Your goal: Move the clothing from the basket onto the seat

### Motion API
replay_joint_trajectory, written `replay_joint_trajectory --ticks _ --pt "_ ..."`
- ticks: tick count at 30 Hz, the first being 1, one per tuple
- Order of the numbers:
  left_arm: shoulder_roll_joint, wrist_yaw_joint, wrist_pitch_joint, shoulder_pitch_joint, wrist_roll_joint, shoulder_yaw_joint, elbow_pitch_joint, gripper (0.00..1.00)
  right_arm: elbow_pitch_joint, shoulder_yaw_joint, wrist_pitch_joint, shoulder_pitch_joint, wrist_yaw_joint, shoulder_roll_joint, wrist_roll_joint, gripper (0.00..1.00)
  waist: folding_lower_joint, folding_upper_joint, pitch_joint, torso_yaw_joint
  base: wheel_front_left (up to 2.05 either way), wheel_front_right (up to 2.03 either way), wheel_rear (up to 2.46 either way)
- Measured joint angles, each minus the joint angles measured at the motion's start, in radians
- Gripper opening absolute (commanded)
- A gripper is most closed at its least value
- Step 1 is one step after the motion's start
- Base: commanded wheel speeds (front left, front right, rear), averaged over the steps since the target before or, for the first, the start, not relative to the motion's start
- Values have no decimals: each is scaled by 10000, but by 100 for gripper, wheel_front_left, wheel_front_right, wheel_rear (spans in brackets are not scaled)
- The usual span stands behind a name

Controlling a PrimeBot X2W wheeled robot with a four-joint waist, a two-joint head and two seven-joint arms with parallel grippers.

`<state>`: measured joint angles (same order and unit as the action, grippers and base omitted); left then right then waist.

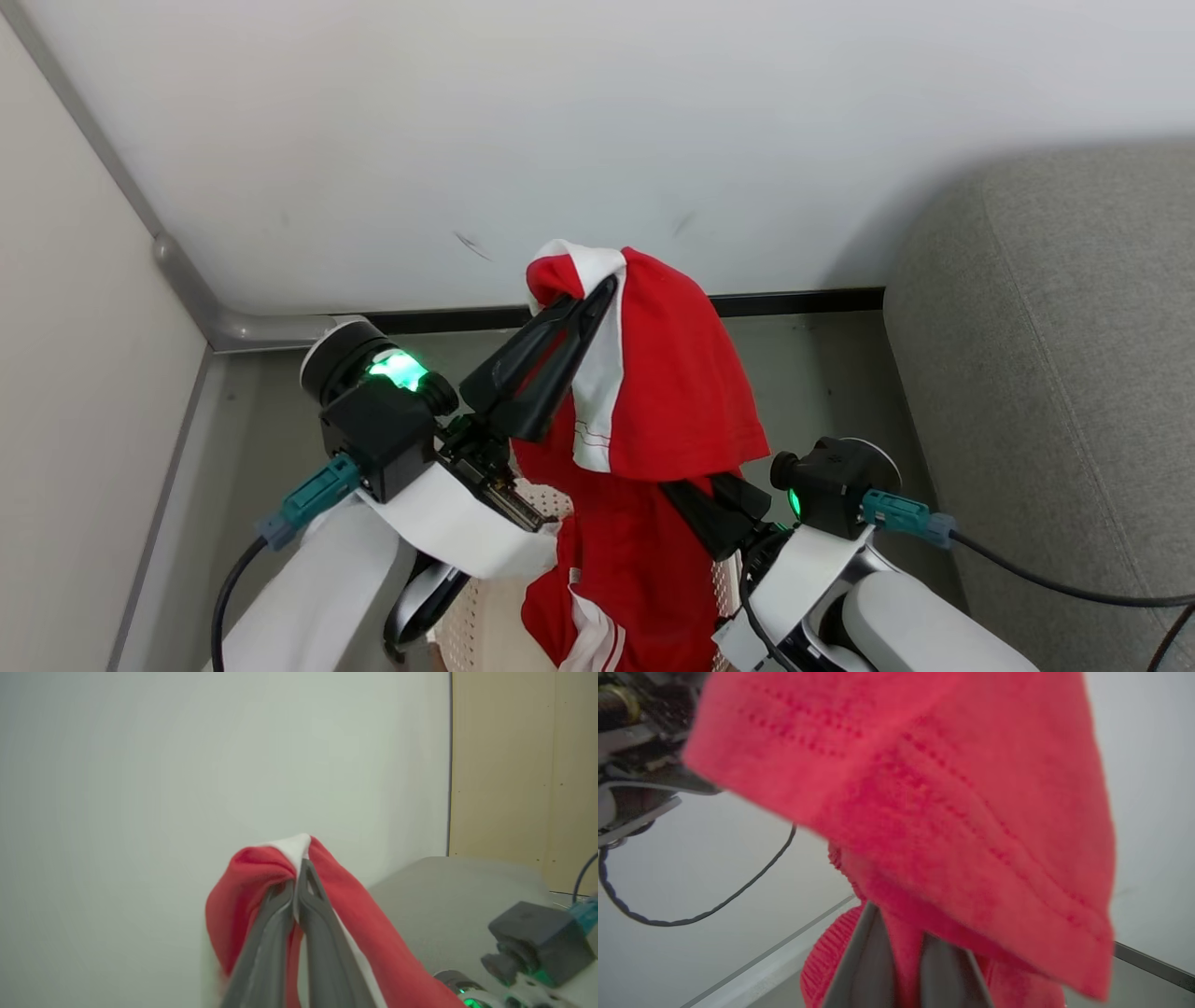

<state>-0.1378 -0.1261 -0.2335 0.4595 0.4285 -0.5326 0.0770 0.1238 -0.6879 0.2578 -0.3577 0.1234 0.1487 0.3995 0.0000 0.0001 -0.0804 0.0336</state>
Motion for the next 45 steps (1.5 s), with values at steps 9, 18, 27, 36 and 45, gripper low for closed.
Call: replay_joint_trajectory --ticks 9,18,27,36,45 --pt "-155 6 215 -172 489 410 -1384 0 -660 -19 -2 -209 0 -27 192 0 0 0 -83 -189 0 0 0" --pt "-176 290 403 -511 748 771 -2397 100 -959 359 -2 -208 0 50 199 0 0 0 -108 -385 0 0 0" --pt "-529 725 251 -1059 907 1586 -2955 100 -1114 1267 -2 -143 0 307 111 0 1 0 -101 -401 0 0 0" --pt "-943 1162 -54 -1458 905 2483 -3162 100 -1264 2220 -2 213 0 499 -111 0 1 0 -195 -331 0 0 0" --pt "-1252 1415 -146 -1904 886 3097 -3218 100 -1432 2989 -2 500 0 512 -215 0 0 0 -161 -282 0 0 0"
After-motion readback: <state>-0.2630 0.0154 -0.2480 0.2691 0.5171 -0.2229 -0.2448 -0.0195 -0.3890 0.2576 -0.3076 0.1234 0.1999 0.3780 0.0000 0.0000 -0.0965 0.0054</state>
